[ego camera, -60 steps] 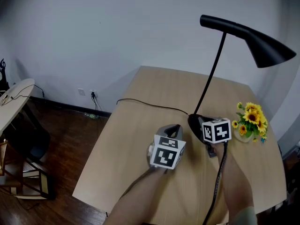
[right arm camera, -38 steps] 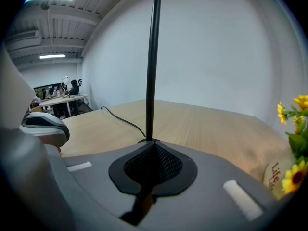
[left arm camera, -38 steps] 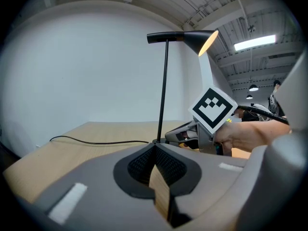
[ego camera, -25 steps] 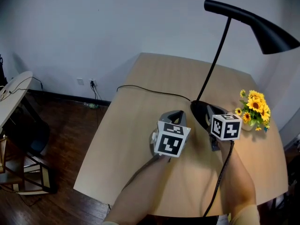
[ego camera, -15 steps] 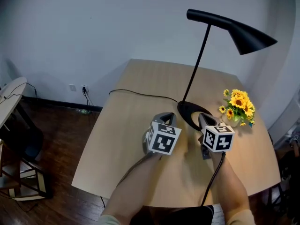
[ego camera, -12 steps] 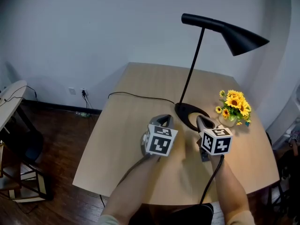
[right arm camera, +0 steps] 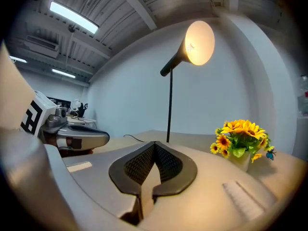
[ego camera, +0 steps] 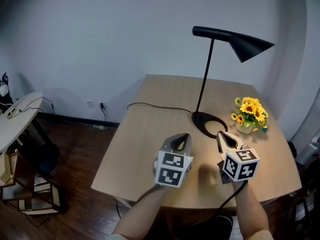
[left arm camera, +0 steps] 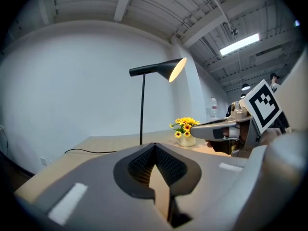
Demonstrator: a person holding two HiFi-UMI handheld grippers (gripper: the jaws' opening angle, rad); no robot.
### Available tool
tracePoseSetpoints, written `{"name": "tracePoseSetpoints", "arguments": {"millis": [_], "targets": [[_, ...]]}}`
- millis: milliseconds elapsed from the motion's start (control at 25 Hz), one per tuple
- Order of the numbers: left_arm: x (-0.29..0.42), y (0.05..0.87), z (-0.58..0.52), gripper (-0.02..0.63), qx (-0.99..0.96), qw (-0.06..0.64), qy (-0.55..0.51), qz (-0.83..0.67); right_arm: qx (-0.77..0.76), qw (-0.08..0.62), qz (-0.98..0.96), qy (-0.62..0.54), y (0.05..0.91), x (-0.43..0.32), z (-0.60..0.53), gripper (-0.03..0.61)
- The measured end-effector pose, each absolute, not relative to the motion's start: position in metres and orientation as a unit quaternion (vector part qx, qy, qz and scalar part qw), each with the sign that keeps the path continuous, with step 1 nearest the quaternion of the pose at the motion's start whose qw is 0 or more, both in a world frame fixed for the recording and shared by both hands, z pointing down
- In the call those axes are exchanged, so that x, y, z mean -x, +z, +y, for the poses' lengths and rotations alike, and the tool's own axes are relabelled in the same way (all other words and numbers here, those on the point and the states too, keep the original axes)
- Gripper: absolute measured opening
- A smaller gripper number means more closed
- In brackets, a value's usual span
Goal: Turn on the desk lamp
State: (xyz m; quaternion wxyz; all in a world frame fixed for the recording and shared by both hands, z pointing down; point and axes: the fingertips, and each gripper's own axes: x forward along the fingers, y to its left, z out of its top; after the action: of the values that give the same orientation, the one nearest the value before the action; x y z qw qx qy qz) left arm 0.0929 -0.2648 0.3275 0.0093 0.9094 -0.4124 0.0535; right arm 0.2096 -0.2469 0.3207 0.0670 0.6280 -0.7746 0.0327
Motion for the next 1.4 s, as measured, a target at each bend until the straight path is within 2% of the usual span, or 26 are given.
{"name": "tracePoseSetpoints", "arguments": {"millis": [360, 560, 760, 1200, 1400], "targets": [[-0.067, 0.304, -0.186, 0.000, -0.918, 0.013, 0.006, -0.396, -0.620, 0.021, -0.784, 0.022, 0.291, -0.183, -0.167, 0.000], [-0.056, 0.289, -0.150, 0.000, -0.916, -0.013, -0.006, -0.400, -0.607, 0.032, -0.794, 0.009, 0.286, -0.164, -0.131, 0.000], [-0.042, 0.306, -0.123, 0.000, -0.919, 0.008, -0.002, -0.395, -0.596, 0.036, -0.802, 0.018, 0.299, -0.150, -0.096, 0.000], [-0.024, 0.327, -0.078, 0.000, -0.908, -0.017, 0.016, -0.419, -0.583, 0.066, -0.809, 0.029, 0.331, -0.119, -0.042, 0.000], [-0.015, 0.347, -0.063, 0.000, -0.907, 0.017, 0.016, -0.421, -0.575, 0.071, -0.814, 0.054, 0.350, -0.107, -0.027, 0.000]]}}
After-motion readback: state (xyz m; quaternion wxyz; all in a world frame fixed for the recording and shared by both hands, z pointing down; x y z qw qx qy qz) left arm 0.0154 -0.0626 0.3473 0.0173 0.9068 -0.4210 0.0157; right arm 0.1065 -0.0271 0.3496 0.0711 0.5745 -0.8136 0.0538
